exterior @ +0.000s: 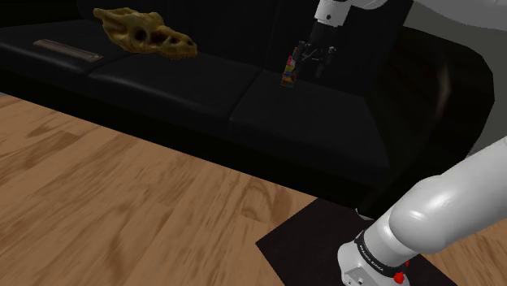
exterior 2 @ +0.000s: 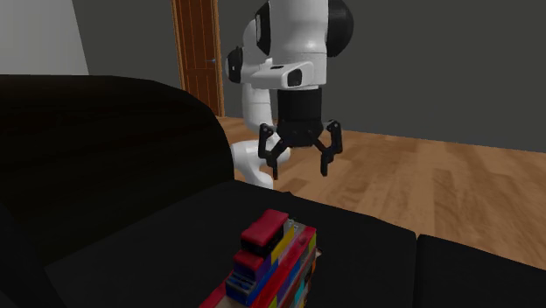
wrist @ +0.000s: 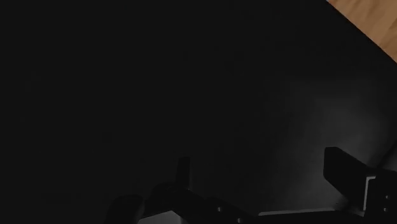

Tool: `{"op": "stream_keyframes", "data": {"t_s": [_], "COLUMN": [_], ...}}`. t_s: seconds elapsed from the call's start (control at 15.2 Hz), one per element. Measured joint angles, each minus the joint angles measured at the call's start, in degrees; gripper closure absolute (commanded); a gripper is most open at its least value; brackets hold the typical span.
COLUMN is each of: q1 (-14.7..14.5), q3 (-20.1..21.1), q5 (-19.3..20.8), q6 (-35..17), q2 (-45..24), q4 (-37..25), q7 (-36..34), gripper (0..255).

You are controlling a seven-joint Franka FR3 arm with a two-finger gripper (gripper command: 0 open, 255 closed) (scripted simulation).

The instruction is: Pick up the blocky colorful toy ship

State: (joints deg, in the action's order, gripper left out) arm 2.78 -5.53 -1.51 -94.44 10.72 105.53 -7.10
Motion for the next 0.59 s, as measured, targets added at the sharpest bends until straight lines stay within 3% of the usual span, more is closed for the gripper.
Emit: {"op": "stream_keyframes", "data": {"t_s": [0.33, 0.59], "q1": [1.38, 3.06], "q3": [-1.56, -2.83], "q5": [-1.26, -2.90], "q6": [2.35, 6.79], "q2": [-12.08, -23.12], "q4": [-13.73, -28.59], "q7": [-1.47, -2.59], "gripper": [0, 0]}}
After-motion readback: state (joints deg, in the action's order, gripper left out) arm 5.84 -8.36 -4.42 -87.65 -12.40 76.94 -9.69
